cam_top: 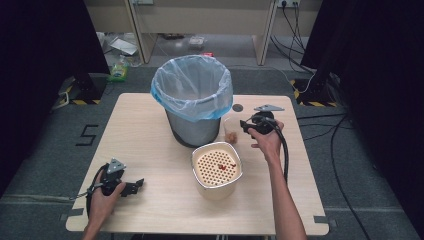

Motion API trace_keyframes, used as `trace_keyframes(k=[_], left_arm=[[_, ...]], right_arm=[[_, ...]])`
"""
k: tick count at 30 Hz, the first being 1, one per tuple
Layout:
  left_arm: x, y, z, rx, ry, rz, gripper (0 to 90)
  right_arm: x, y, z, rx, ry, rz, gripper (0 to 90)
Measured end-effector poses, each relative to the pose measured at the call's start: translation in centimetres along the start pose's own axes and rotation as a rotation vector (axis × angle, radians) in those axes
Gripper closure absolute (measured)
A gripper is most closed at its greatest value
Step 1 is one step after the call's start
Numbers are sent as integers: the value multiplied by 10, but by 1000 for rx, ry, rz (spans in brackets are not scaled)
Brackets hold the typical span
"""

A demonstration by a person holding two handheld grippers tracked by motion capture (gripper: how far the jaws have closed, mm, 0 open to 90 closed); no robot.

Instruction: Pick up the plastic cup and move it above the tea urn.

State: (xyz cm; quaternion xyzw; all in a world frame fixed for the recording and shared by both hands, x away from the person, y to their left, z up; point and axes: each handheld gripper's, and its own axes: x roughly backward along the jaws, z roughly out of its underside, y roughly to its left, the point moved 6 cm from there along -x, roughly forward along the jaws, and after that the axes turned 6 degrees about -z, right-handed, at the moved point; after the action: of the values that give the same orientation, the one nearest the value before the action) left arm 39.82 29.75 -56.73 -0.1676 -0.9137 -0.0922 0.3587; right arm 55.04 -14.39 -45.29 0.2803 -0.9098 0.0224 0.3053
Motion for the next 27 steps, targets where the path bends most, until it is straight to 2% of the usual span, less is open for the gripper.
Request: trace_keyframes(k=[2, 4, 6, 8, 14, 26, 27], left_arm=[[0, 0, 0, 0, 0, 0, 0], [0, 0, 0, 0, 0, 0, 0], [0, 0, 0, -1, 0, 1, 0], [0, 0, 0, -2, 0, 2, 0], [0, 0, 0, -3, 0, 4, 0], [0, 0, 0, -4, 0, 4, 0], [0, 0, 0, -4, 1, 4, 0]], right_arm=[[-10, 6, -4, 24, 22, -13, 515], [-12, 7, -4, 22, 35, -12, 520], [-23, 8, -6, 38, 63, -8, 542], [-26, 8, -6, 34, 73, -5, 550], [-47, 8, 0, 39, 151, -17, 648], [-52, 3, 9, 57, 234, -18, 774], [-52, 3, 11, 46, 235, -23, 783]])
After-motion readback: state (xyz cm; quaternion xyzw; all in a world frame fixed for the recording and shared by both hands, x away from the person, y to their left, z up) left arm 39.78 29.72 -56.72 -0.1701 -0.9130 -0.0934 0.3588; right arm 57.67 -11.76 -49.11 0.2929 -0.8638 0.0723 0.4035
